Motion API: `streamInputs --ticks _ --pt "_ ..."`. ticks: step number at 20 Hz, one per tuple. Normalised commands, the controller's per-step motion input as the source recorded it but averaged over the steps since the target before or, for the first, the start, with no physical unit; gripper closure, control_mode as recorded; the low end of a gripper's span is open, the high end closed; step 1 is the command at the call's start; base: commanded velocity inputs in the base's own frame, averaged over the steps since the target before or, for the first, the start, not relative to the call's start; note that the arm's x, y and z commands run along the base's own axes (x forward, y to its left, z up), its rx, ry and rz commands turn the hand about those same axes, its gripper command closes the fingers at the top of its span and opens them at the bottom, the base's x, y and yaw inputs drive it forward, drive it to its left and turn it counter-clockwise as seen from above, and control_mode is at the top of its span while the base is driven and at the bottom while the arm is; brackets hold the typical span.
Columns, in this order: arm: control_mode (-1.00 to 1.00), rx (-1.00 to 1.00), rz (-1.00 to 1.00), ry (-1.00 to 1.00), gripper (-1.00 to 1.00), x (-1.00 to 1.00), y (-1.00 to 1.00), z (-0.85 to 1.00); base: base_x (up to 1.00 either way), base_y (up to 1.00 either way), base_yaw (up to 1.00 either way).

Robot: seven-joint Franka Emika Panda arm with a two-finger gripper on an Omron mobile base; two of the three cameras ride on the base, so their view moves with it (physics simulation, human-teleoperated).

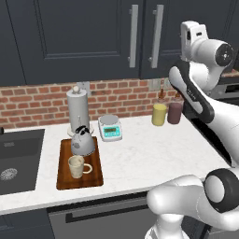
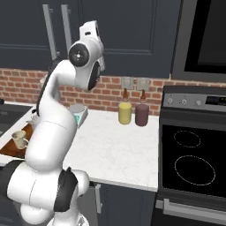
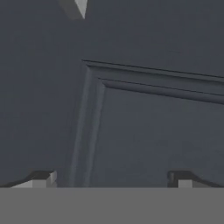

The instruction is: Pick the kettle from the counter and place it on the tray. Then pick the mug from the cabinet and place it on the tray. Then close the cabinet doors.

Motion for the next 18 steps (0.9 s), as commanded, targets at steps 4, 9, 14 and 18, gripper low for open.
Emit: streamInputs --ticks 4,9,14,18 --pt "-1.0 0.0 0.04 0.09 -1.0 0.7 0.0 -0.25 0.0 0.0 0.0" --pt "-1.0 0.0 0.0 0.1 -1.0 0.33 0.0 -0.24 0.0 0.0 0.0" --pt "-1.0 0.0 0.0 0.1 -1.0 0.19 0.0 -0.3 0.0 0.0 0.0" --pt "-1.0 0.0 0.0 0.11 -1.0 0.09 0.0 -0.3 0.0 0.0 0.0"
